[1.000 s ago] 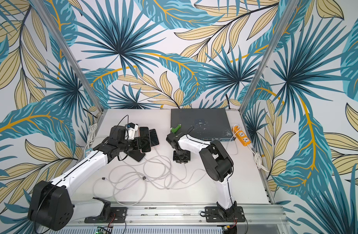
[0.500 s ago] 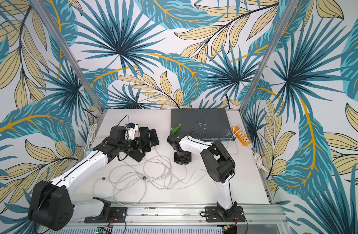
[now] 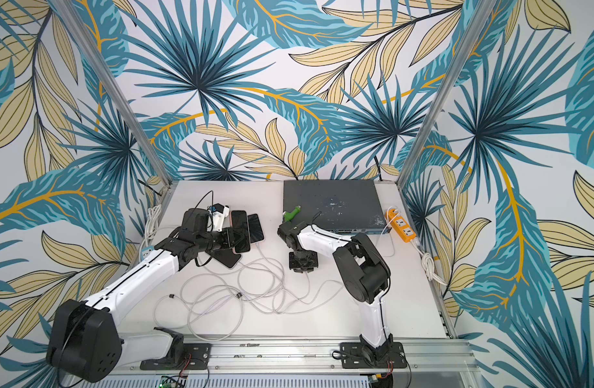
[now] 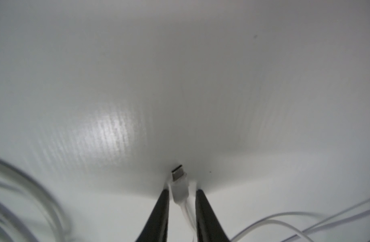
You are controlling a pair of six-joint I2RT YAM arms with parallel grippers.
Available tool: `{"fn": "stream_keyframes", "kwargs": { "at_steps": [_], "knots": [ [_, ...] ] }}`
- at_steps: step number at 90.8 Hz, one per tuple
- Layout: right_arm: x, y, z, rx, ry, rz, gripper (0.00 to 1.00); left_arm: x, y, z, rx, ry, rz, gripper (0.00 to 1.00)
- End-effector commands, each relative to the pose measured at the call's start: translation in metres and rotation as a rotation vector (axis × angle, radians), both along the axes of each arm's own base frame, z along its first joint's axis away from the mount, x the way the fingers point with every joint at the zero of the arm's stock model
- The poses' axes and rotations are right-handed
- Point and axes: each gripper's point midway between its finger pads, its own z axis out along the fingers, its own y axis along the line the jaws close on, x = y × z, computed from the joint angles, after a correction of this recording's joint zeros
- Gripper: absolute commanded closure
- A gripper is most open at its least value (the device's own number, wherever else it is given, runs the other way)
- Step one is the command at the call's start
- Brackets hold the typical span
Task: Plug the charging cable into the phone
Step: Pick up the charging cable from the center of the board.
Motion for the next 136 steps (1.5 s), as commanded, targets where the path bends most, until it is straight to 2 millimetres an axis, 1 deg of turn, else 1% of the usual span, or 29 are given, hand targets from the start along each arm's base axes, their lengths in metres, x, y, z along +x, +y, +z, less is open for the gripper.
{"fn": "stream_keyframes", "kwargs": {
  "at_steps": [1,44,53,63,69,75,77,84,90,97,102,107,112,118,124,127,132,136],
  "knots": [
    [0.008,0.005,-0.014,0.000,-0.020,0.019,0.74,0.006,-0.001,0.010,-0.012,-0.056,-0.015,1.00],
    [0.011,0.011,-0.015,0.019,-0.019,0.039,0.75,0.007,-0.002,0.010,-0.013,-0.056,-0.017,1.00],
    [0.010,0.010,-0.017,0.019,-0.016,0.034,0.77,0.006,-0.002,0.009,-0.012,-0.054,-0.018,1.00],
    [0.011,0.010,-0.015,0.023,-0.020,0.035,0.83,0.005,-0.002,0.009,-0.012,-0.052,-0.018,1.00],
    [0.012,0.010,-0.013,0.028,-0.032,0.033,0.91,0.006,-0.002,0.010,-0.014,-0.054,-0.016,1.00],
    [0.016,0.010,-0.007,0.047,-0.055,0.032,1.00,0.006,-0.002,0.013,-0.019,-0.056,-0.017,1.00],
    [0.017,0.011,-0.004,0.058,-0.064,0.030,1.00,0.006,-0.002,0.013,-0.021,-0.056,-0.017,1.00],
    [0.021,0.017,0.012,0.140,-0.089,0.041,1.00,0.006,-0.003,0.018,-0.031,-0.061,-0.017,1.00],
    [0.019,0.033,0.035,0.287,-0.100,0.077,1.00,0.006,-0.007,0.027,-0.059,-0.070,-0.027,1.00],
    [0.015,0.057,0.076,0.532,-0.115,0.138,1.00,0.008,-0.012,0.043,-0.101,-0.087,-0.035,1.00],
    [0.010,0.068,0.110,0.705,-0.140,0.179,1.00,0.009,-0.016,0.058,-0.140,-0.108,-0.045,1.00],
    [0.009,0.075,0.143,0.862,-0.172,0.204,1.00,0.012,-0.021,0.075,-0.180,-0.134,-0.057,1.00],
    [0.006,0.076,0.169,0.998,-0.168,0.219,1.00,0.015,-0.025,0.093,-0.218,-0.164,-0.072,1.00],
    [0.000,0.075,0.192,1.159,-0.116,0.233,1.00,0.017,-0.032,0.116,-0.270,-0.206,-0.100,1.00],
    [-0.008,0.073,0.210,1.303,-0.058,0.258,1.00,0.017,-0.040,0.140,-0.327,-0.250,-0.146,1.00],
    [-0.016,0.072,0.220,1.369,-0.029,0.287,1.00,0.017,-0.043,0.151,-0.356,-0.274,-0.166,1.00],
    [-0.028,0.070,0.230,1.445,0.014,0.331,1.00,0.018,-0.045,0.167,-0.395,-0.315,-0.178,1.00],
    [-0.037,0.068,0.234,1.483,0.052,0.362,1.00,0.017,-0.045,0.178,-0.420,-0.348,-0.182,1.00]
  ]
}}
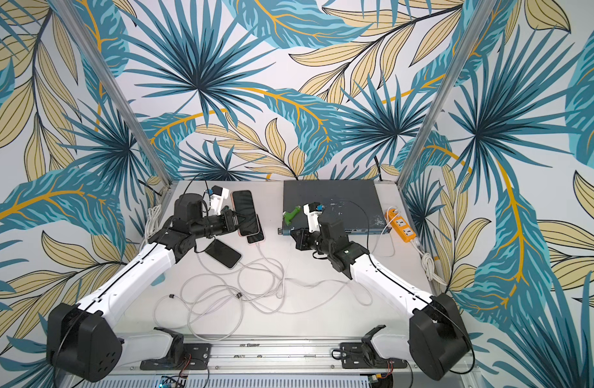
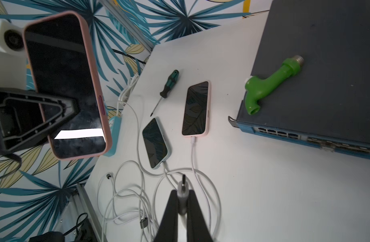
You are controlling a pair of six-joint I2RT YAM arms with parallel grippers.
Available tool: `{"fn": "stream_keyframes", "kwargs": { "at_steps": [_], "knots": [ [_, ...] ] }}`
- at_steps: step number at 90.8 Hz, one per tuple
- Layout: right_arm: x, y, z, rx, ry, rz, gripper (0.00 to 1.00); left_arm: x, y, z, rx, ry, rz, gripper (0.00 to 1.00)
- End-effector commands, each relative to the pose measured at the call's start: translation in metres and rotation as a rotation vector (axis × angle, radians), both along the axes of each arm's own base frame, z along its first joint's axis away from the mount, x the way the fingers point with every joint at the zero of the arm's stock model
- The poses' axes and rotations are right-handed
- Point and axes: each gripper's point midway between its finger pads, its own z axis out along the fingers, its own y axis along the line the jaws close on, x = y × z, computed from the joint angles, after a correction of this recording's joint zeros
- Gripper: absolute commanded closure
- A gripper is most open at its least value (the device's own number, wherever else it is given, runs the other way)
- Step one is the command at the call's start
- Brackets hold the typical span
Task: Plug the charging cable into the phone
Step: Pick up the charging cable from the center of the board.
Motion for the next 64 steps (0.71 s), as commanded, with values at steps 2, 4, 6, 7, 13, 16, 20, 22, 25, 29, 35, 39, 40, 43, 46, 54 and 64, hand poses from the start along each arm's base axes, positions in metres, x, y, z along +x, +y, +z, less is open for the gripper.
{"fn": "stream_keyframes", "kwargs": {
  "at_steps": [2,4,6,7,13,16,20,22,25,29,35,39,40,43,46,54,64],
  "knots": [
    [-0.043,0.007,0.035,0.247,0.048,0.243,1.00,0.000,-0.011,0.074,-0.155,-0.206,-0.071,1.00],
    [-0.047,0.006,0.035,0.258,0.054,0.262,1.00,-0.001,-0.012,0.080,-0.167,-0.221,-0.076,1.00],
    [-0.050,0.006,0.037,0.272,0.056,0.279,1.00,-0.002,-0.013,0.084,-0.181,-0.232,-0.084,1.00],
    [-0.052,0.006,0.037,0.277,0.057,0.288,1.00,-0.002,-0.013,0.086,-0.187,-0.237,-0.086,1.00],
    [-0.058,0.004,0.043,0.318,0.052,0.328,1.00,-0.006,-0.015,0.099,-0.220,-0.273,-0.109,1.00],
    [-0.061,0.003,0.047,0.335,0.046,0.345,1.00,-0.008,-0.016,0.103,-0.230,-0.285,-0.120,1.00],
    [-0.064,0.003,0.052,0.353,0.036,0.375,1.00,-0.010,-0.016,0.106,-0.235,-0.293,-0.128,1.00],
    [-0.067,0.003,0.054,0.361,0.029,0.392,1.00,-0.011,-0.016,0.107,-0.236,-0.297,-0.133,1.00],
    [-0.070,0.004,0.057,0.377,0.016,0.417,1.00,-0.013,-0.017,0.109,-0.238,-0.303,-0.144,1.00],
    [-0.073,0.003,0.061,0.402,0.003,0.440,1.00,-0.017,-0.018,0.111,-0.240,-0.310,-0.156,1.00],
    [-0.077,0.002,0.067,0.438,-0.019,0.472,1.00,-0.023,-0.018,0.115,-0.243,-0.323,-0.174,1.00],
    [-0.077,0.002,0.067,0.439,-0.028,0.474,1.00,-0.027,-0.018,0.119,-0.246,-0.338,-0.188,1.00],
    [-0.077,0.002,0.066,0.437,-0.029,0.475,1.00,-0.028,-0.018,0.120,-0.247,-0.342,-0.192,1.00],
    [-0.077,0.003,0.065,0.435,-0.041,0.481,1.00,-0.031,-0.018,0.123,-0.248,-0.353,-0.200,1.00],
    [-0.078,0.003,0.065,0.436,-0.046,0.491,1.00,-0.035,-0.018,0.126,-0.250,-0.365,-0.211,1.00],
    [-0.079,0.007,0.070,0.444,-0.043,0.513,1.00,-0.042,-0.019,0.132,-0.254,-0.396,-0.234,1.00],
    [-0.084,0.013,0.080,0.452,-0.008,0.566,1.00,-0.044,-0.020,0.134,-0.267,-0.398,-0.246,1.00]
  ]
}}
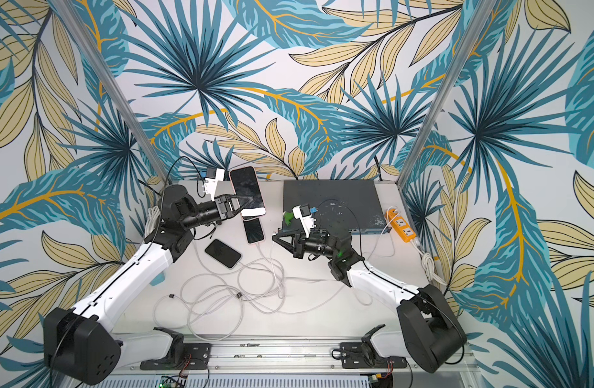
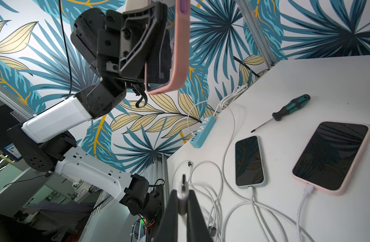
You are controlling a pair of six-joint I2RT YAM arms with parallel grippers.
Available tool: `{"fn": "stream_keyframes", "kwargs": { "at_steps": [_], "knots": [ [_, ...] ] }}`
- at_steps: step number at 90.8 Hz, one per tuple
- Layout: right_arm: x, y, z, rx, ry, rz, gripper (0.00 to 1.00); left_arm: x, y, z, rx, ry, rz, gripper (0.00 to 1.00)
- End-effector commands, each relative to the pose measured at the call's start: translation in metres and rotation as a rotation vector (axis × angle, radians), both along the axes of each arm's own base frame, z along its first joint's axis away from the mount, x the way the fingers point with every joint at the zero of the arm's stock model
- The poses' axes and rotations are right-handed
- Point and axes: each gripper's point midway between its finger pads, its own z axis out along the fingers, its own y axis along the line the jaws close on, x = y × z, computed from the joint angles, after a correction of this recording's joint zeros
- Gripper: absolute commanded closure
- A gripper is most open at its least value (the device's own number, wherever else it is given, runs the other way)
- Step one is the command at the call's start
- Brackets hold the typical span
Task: Plug the charging cable into the phone
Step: Pick up the charging cable from the center of the board, then insert the charging cable into the phone.
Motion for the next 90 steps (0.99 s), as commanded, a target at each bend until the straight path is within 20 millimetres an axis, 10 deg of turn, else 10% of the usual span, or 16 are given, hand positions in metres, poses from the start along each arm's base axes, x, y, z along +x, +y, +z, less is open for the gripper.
{"fn": "stream_keyframes", "kwargs": {
  "at_steps": [1,90],
  "knots": [
    [-0.012,0.004,0.022,0.059,-0.011,0.095,1.00,-0.020,0.001,0.043,-0.051,-0.158,-0.044,1.00],
    [-0.029,0.027,0.057,0.120,0.008,0.281,1.00,-0.008,-0.015,0.030,-0.121,-0.038,-0.158,1.00]
  ]
}}
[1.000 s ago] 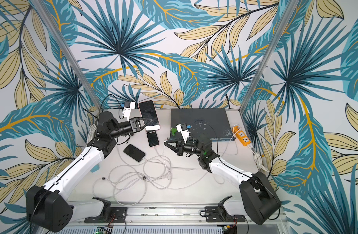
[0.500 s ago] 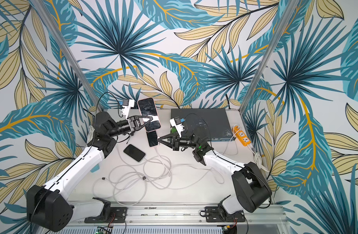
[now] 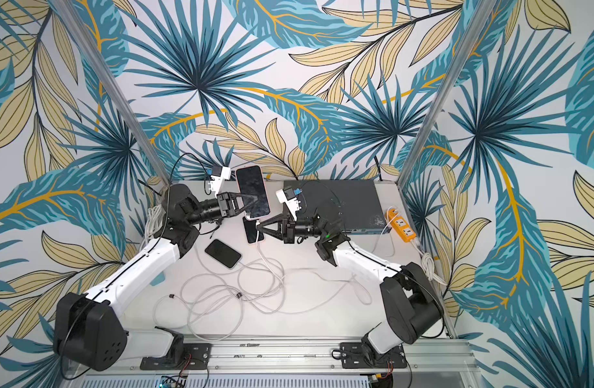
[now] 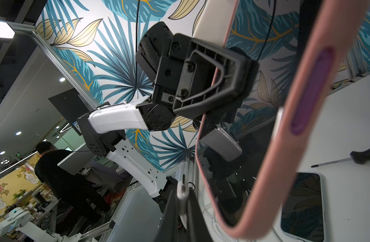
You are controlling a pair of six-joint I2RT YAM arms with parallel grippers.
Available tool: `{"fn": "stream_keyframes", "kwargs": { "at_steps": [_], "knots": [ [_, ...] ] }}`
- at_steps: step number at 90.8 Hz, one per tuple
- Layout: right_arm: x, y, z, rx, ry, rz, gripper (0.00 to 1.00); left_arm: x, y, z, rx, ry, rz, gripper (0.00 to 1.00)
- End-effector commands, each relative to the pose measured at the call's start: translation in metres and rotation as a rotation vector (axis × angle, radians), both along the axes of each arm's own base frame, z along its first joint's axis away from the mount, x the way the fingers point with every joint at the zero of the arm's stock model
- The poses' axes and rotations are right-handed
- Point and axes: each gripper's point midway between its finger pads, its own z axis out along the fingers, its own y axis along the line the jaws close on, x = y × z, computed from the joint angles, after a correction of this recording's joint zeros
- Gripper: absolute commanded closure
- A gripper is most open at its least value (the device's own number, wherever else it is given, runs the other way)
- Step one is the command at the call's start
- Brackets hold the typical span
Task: Plug the charging cable into the phone
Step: Insert the charging cable into the phone.
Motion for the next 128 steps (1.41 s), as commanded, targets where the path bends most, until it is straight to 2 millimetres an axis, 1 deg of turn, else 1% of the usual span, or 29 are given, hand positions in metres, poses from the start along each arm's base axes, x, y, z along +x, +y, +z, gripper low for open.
{"fn": "stream_keyframes", "kwargs": {
  "at_steps": [1,23,30,46,69,104,128],
  "knots": [
    [-0.005,-0.002,-0.003,0.002,-0.002,0.028,1.00,-0.008,0.000,0.029,-0.038,-0.112,-0.014,1.00],
    [-0.005,-0.001,-0.008,0.009,0.017,0.037,1.00,-0.009,0.001,0.032,-0.061,-0.118,-0.019,1.00],
    [-0.005,0.000,-0.010,0.003,0.022,0.041,1.00,-0.009,0.000,0.030,-0.061,-0.113,-0.022,1.00],
    [-0.005,-0.001,-0.005,0.011,0.011,0.045,1.00,-0.010,-0.001,0.026,-0.050,-0.105,-0.036,1.00],
    [-0.004,-0.004,-0.009,0.000,0.009,0.034,1.00,-0.015,-0.001,0.022,-0.033,-0.105,-0.051,1.00],
    [-0.008,-0.012,0.000,0.023,-0.009,0.035,1.00,-0.016,-0.002,0.017,-0.011,-0.102,-0.056,1.00],
    [-0.006,-0.010,-0.007,0.000,-0.006,0.029,1.00,-0.020,-0.001,0.019,-0.010,-0.110,-0.064,1.00]
  ]
}}
